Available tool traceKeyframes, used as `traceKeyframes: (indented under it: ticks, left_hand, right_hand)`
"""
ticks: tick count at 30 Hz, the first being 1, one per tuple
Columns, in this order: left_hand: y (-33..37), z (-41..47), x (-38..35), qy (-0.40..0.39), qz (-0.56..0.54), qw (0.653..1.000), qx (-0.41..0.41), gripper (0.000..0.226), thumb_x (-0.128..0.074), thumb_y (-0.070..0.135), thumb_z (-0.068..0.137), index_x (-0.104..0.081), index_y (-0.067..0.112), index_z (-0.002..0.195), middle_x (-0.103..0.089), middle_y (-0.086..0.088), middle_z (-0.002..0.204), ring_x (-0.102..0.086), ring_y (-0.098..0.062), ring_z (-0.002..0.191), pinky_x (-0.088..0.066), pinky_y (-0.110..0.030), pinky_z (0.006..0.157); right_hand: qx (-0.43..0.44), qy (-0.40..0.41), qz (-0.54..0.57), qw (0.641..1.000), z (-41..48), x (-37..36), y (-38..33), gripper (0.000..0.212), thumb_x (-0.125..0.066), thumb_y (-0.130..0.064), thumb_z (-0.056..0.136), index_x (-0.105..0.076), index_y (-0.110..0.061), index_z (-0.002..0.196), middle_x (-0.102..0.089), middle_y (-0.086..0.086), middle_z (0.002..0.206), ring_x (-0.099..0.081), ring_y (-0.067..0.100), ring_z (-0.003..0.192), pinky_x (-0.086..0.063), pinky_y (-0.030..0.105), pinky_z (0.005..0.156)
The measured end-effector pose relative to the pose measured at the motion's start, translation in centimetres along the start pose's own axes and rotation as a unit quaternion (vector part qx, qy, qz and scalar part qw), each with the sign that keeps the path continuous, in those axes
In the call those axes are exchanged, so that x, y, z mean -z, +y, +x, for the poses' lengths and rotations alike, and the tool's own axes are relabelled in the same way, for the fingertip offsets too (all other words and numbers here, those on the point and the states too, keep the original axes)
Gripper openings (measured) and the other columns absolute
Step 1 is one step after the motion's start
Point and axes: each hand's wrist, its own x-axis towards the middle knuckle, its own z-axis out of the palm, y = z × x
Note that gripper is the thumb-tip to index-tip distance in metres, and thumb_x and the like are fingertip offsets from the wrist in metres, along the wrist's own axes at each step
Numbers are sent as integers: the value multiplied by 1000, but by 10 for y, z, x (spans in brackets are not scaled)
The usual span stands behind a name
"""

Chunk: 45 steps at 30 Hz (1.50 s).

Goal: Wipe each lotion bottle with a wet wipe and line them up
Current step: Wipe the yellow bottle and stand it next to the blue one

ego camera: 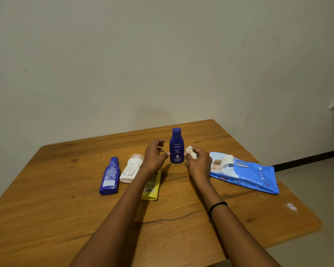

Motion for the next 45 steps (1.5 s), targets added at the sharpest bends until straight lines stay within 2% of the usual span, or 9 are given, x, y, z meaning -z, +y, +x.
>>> traceKeyframes:
  ticks: [9, 17, 21, 24, 26, 28, 30, 38, 45]
  left_hand:
    - [-15, -51, 6, 30, 217, 975, 45, 40, -70, 24, 91, -58, 8, 125, -51, -14, 133, -49, -28, 121, -44, -35, 92]
    - [-16, -76, 11, 3, 249, 966, 74, 47, -67, 39, 88, -53, 4, 117, -49, -17, 124, -49, -35, 117, -44, -41, 89]
    - [-13, -79, 12, 17, 187, 980, 69, 49, -71, 31, 85, -56, 4, 124, -59, -15, 125, -56, -30, 115, -46, -37, 90]
    - [-7, -84, 23, 18, -68, 991, 111, 42, -66, 14, 90, -60, 6, 130, -66, -14, 127, -63, -26, 113, -50, -34, 92]
    - [1, -95, 29, -23, -337, 929, 149, 36, -56, 11, 97, -58, 7, 133, -67, -19, 126, -66, -30, 110, -55, -40, 89]
    - [9, -109, 32, -66, -558, 809, 175, 39, -50, 19, 101, -55, 2, 135, -65, -22, 124, -65, -32, 109, -54, -43, 91]
    - [15, -120, 36, -101, -659, 719, 196, 46, -50, 30, 100, -54, -1, 134, -67, -22, 117, -69, -29, 105, -57, -41, 88]
    - [13, -135, 53, -93, -730, 654, 177, 56, -50, 43, 99, -54, 2, 137, -70, -16, 113, -70, -24, 99, -56, -34, 92]
    - [11, -141, 61, -106, -734, 656, 139, 65, -51, 44, 95, -46, 5, 147, -63, -14, 118, -61, -20, 108, -52, -34, 95]
  right_hand:
    - [-49, -101, -58, 992, -56, -20, -4, 34, -75, -28, 82, -46, -24, 100, -57, -1, 116, -54, 16, 104, -55, 34, 75]
    - [-77, -115, -75, 988, -78, -34, -15, 22, -62, -33, 88, -62, -22, 107, -62, 0, 109, -58, 14, 92, -54, 37, 82]
    - [-108, -131, -7, 985, -88, -31, -25, 26, -56, -31, 90, -67, -23, 112, -67, -1, 112, -64, 15, 97, -55, 41, 86]
    - [-83, -97, 42, 991, -99, -19, -35, 27, -56, -36, 92, -67, -28, 115, -67, -8, 112, -64, 11, 97, -56, 42, 85]
    - [-28, -76, 65, 995, -112, -14, -47, 21, -57, -36, 95, -65, -30, 113, -60, -12, 114, -59, 6, 102, -55, 33, 84]
    - [42, -60, 77, 994, -129, -13, -61, 16, -58, -31, 95, -60, -38, 110, -52, -17, 111, -53, 0, 103, -48, 16, 80]
    - [121, -45, 37, 991, -146, -13, -72, 22, -59, -27, 96, -62, -35, 116, -50, -16, 110, -48, -1, 105, -43, 10, 79]
    - [376, -23, -84, 923, -179, -7, -76, 26, -76, 0, 76, -70, -14, 98, -68, 1, 103, -61, 10, 98, -54, 18, 80]
    - [326, -21, -77, 942, -182, -9, -85, 22, -67, -8, 88, -68, -9, 110, -64, 5, 115, -53, 4, 110, -48, 15, 89]
